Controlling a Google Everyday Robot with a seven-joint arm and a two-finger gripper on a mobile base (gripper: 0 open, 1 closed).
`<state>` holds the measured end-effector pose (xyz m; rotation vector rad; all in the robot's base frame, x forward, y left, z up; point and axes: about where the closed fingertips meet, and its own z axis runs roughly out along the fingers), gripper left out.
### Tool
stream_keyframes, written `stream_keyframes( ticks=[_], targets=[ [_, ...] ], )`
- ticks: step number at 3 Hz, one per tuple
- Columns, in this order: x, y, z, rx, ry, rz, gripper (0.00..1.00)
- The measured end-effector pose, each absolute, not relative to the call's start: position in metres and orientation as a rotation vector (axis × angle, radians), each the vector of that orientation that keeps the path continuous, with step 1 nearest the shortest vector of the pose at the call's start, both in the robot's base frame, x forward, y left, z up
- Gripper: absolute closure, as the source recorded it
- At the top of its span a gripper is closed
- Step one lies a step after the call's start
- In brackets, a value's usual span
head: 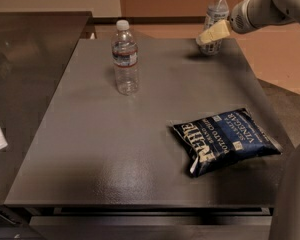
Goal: Move blue plastic bottle near water bottle
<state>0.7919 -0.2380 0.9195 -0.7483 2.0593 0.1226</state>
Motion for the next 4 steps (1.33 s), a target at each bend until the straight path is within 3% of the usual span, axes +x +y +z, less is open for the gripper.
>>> stream_keyframes(
  ticks=[1,4],
  targets=[
    [0.809,-0.228,0.924,-0.726,2.027,0.165,0.17],
    [0.796,-0.225,0.954,-0.72,1.965,0.246,0.88]
  ],
)
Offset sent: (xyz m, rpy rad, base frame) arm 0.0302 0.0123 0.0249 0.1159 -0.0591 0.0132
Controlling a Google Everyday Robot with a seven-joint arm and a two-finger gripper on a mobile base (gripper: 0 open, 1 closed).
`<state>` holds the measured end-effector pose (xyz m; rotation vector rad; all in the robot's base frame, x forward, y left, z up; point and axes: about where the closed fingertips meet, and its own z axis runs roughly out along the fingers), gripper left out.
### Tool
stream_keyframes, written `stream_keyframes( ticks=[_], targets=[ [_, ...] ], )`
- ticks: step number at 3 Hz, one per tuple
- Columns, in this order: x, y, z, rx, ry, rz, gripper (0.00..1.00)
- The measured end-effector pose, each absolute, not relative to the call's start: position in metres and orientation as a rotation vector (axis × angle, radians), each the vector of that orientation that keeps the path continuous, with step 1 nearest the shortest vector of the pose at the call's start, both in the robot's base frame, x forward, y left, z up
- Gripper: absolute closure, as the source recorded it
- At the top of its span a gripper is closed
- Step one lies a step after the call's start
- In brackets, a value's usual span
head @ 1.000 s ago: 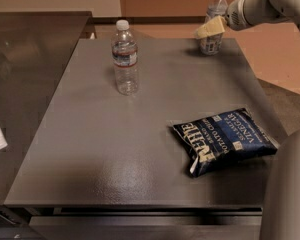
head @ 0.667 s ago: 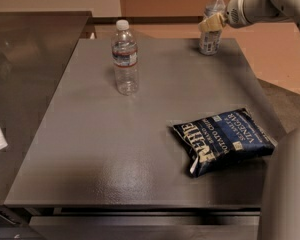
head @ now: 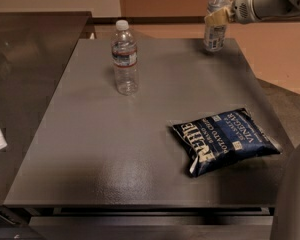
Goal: Move blue plastic bottle near water bottle
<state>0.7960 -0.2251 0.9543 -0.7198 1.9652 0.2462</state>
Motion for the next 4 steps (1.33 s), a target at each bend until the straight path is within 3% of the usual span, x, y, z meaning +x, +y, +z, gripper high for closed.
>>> stream_keyframes(
  ticks=[1,4],
  targets=[
    [0.761,-0.206,0.972,-0.805,1.917,0.34,1.0],
    [0.661,-0.112,0.987,-1.133,1.738,0.7,1.0]
  ],
)
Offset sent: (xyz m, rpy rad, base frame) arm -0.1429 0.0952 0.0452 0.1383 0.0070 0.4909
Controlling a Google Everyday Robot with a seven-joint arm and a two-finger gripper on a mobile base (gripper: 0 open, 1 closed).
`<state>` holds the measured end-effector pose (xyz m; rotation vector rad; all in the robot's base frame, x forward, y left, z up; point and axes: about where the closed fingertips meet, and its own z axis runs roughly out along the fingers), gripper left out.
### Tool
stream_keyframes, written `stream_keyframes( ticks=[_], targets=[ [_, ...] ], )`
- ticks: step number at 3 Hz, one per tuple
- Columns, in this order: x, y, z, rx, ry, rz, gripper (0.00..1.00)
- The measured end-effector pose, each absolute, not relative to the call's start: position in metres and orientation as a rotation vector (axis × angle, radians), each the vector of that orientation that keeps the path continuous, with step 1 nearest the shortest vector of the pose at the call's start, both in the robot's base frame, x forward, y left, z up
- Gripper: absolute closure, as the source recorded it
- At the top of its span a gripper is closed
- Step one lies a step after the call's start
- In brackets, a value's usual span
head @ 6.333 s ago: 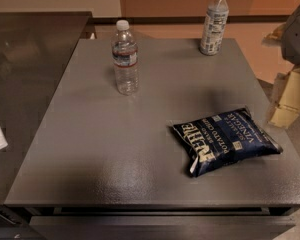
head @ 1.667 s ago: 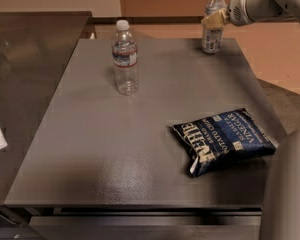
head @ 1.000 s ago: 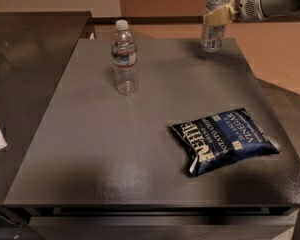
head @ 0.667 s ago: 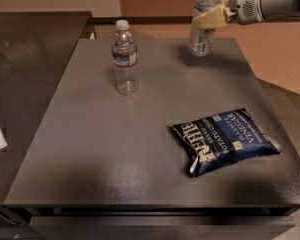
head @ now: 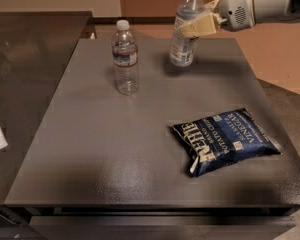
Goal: Move blue plastic bottle near water bottle
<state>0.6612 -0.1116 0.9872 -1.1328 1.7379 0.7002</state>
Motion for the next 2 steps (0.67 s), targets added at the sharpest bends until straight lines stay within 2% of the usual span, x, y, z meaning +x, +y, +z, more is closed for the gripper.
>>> stream_keyframes(
  ticks=[2],
  targets=[
    [0.609,-0.054,0.953,-1.383,1.713,0.861,1.0]
  ],
)
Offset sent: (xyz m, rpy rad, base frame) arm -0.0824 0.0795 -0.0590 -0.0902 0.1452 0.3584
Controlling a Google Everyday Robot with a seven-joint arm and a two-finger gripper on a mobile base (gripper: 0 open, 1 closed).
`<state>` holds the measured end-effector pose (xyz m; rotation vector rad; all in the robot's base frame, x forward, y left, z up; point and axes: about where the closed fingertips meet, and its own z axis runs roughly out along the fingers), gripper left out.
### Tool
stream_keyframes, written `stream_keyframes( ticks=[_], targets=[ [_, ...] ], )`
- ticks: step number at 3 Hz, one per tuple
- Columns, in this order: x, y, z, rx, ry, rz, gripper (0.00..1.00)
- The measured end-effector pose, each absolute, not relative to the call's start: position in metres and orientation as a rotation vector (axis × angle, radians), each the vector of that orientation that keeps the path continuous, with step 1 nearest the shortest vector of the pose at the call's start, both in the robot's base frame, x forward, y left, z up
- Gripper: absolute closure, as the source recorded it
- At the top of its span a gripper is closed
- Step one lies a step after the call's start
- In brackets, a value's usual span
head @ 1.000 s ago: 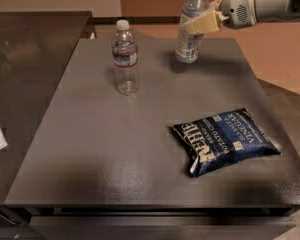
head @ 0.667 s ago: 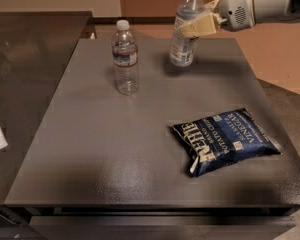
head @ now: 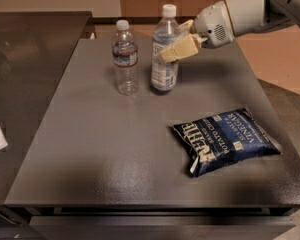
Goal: Move blue plastic bottle near water bottle
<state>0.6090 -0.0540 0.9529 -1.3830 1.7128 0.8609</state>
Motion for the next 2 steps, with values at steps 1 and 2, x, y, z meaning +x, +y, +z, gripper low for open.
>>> stream_keyframes(
  ticks=[1,2],
  targets=[
    [0.5944,-0.0399,0.9378,-1.45,1.721,0.885,0.84],
    [0.5867,-0.0302,0.9283,-1.498,1.714,0.856,0.61]
  ],
)
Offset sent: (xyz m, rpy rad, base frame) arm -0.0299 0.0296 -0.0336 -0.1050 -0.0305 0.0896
